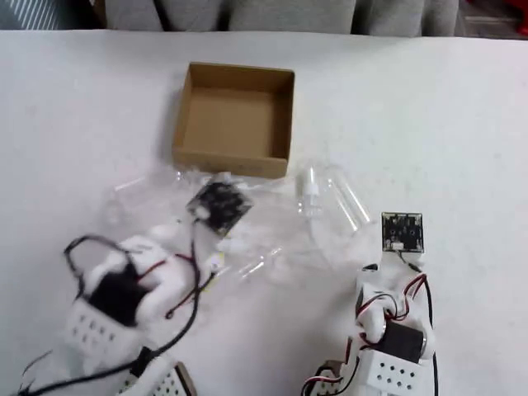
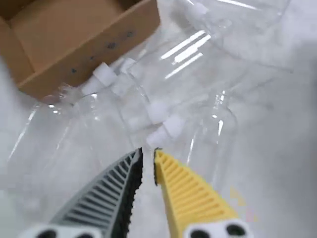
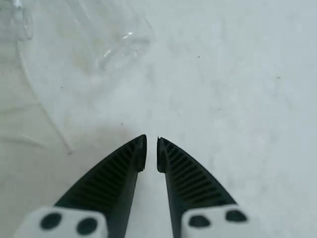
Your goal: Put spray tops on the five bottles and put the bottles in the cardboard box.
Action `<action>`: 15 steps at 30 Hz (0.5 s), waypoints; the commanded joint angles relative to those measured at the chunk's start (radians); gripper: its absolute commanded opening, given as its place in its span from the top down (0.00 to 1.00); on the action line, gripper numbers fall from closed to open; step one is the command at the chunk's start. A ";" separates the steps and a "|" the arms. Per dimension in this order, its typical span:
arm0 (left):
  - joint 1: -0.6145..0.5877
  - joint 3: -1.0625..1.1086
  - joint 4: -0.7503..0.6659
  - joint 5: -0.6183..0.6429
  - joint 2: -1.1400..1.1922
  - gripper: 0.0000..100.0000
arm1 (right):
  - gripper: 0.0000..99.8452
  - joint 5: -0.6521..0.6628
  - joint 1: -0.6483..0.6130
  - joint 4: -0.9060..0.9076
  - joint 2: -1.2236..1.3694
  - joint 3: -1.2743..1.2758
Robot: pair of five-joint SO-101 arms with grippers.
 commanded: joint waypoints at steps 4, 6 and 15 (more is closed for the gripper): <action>0.127 -0.226 0.000 -0.002 0.461 0.72 | 0.98 0.015 0.007 0.007 0.001 0.009; 0.125 -0.275 -0.002 -0.006 0.561 0.72 | 0.98 0.015 0.007 0.007 0.001 0.009; 0.124 -0.499 0.006 -0.011 0.958 0.71 | 0.98 0.017 0.004 0.007 0.001 0.009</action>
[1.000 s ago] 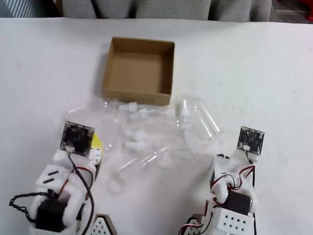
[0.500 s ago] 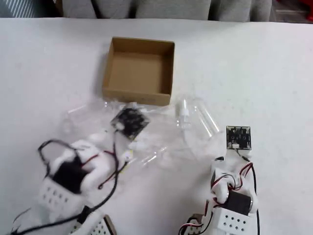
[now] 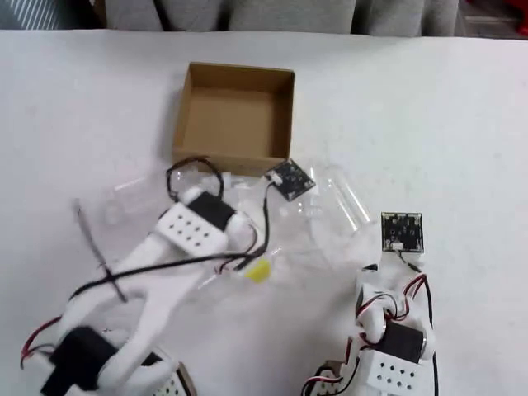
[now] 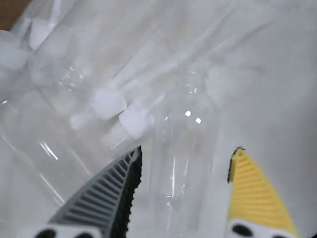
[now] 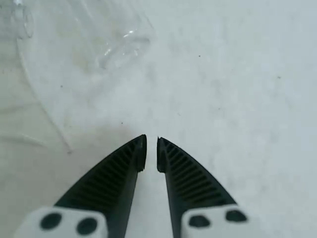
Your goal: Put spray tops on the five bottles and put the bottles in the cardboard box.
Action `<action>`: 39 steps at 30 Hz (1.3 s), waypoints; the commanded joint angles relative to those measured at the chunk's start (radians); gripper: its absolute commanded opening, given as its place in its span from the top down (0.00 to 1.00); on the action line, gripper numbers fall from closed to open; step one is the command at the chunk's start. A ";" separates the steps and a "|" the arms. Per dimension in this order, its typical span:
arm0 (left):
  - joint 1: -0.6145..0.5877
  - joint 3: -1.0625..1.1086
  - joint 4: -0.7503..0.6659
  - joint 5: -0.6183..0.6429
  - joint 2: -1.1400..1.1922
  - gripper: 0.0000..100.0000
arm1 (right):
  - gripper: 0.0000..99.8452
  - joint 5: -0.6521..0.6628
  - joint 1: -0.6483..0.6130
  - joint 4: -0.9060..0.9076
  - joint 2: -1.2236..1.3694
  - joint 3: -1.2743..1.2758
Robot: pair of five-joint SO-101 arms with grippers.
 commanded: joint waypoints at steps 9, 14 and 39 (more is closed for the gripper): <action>0.015 -0.232 0.052 -0.115 0.255 0.71 | 0.98 0.012 -0.001 0.005 0.001 0.009; 0.015 -0.239 0.009 -0.112 0.318 0.71 | 0.98 0.012 -0.001 0.005 0.001 0.009; 0.028 -0.250 -0.077 -0.006 0.495 0.72 | 0.98 0.012 -0.001 0.005 0.001 0.009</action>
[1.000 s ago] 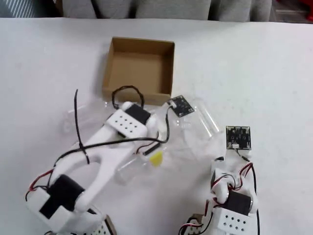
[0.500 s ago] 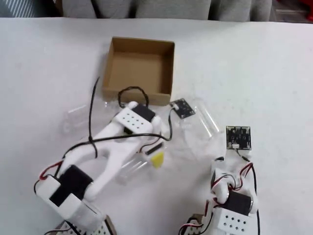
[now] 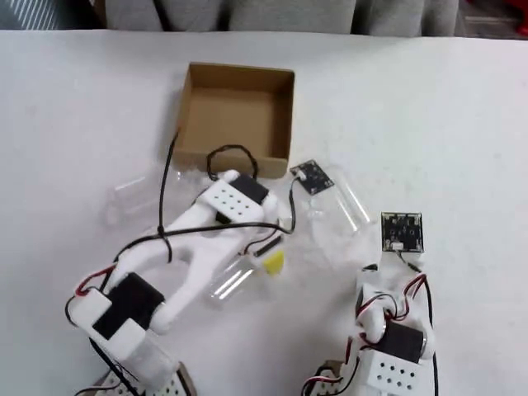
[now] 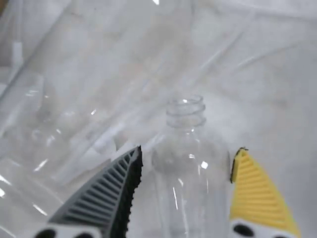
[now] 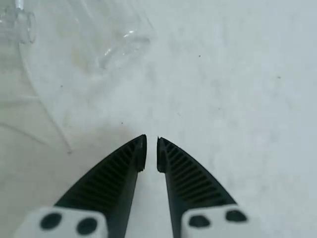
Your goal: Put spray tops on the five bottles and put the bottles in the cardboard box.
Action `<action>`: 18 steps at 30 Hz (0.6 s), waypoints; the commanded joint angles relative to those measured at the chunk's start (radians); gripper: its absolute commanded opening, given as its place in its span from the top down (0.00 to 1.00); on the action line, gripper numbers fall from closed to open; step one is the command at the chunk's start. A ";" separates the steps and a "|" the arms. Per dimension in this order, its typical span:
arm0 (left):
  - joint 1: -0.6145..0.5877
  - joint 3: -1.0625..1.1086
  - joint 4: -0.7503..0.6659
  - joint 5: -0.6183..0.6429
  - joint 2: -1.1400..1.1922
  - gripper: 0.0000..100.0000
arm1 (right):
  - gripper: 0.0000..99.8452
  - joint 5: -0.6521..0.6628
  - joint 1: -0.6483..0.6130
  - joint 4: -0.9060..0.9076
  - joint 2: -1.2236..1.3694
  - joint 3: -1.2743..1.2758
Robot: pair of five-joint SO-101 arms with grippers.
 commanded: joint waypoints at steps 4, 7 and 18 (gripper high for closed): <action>0.019 -0.021 0.011 0.040 0.048 0.85 | 0.98 0.012 -0.001 0.005 0.001 0.009; 0.053 -0.026 0.012 0.040 0.047 0.99 | 0.98 0.012 -0.001 0.005 0.001 0.009; 0.019 -0.241 0.299 0.040 0.028 0.98 | 0.98 0.012 -0.001 0.005 0.001 0.009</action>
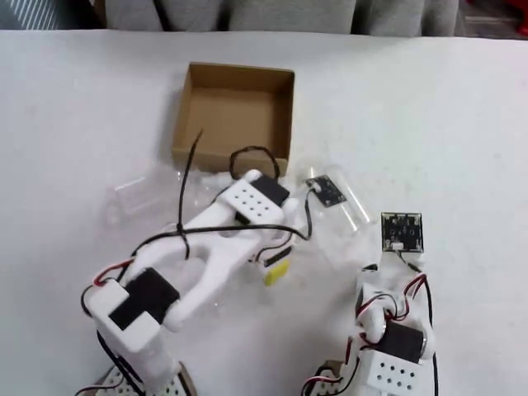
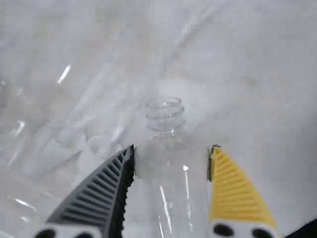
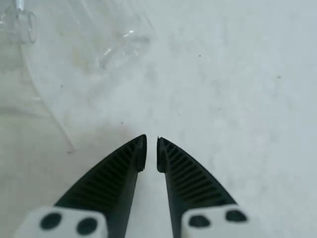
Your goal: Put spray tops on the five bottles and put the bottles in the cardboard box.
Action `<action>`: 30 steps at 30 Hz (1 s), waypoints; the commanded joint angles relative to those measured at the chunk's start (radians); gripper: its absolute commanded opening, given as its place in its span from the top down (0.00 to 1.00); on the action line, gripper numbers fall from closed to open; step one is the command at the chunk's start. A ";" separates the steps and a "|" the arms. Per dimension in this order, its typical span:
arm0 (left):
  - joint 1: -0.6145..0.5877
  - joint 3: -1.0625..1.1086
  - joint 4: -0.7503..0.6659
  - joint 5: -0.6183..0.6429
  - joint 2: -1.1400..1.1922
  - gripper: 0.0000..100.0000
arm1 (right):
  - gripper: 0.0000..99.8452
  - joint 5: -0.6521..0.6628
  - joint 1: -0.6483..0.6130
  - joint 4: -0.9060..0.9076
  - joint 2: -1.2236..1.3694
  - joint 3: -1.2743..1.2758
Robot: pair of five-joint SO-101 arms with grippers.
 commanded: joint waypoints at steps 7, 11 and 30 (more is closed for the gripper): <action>-0.252 -0.069 0.126 0.009 -0.294 0.98 | 0.98 0.017 -0.001 0.005 0.001 0.009; -0.354 0.031 0.123 0.009 -0.501 0.98 | 0.98 0.018 -0.001 0.005 0.001 0.009; -1.302 0.278 -0.216 0.017 -0.513 0.98 | 0.98 0.018 0.005 0.018 0.001 0.009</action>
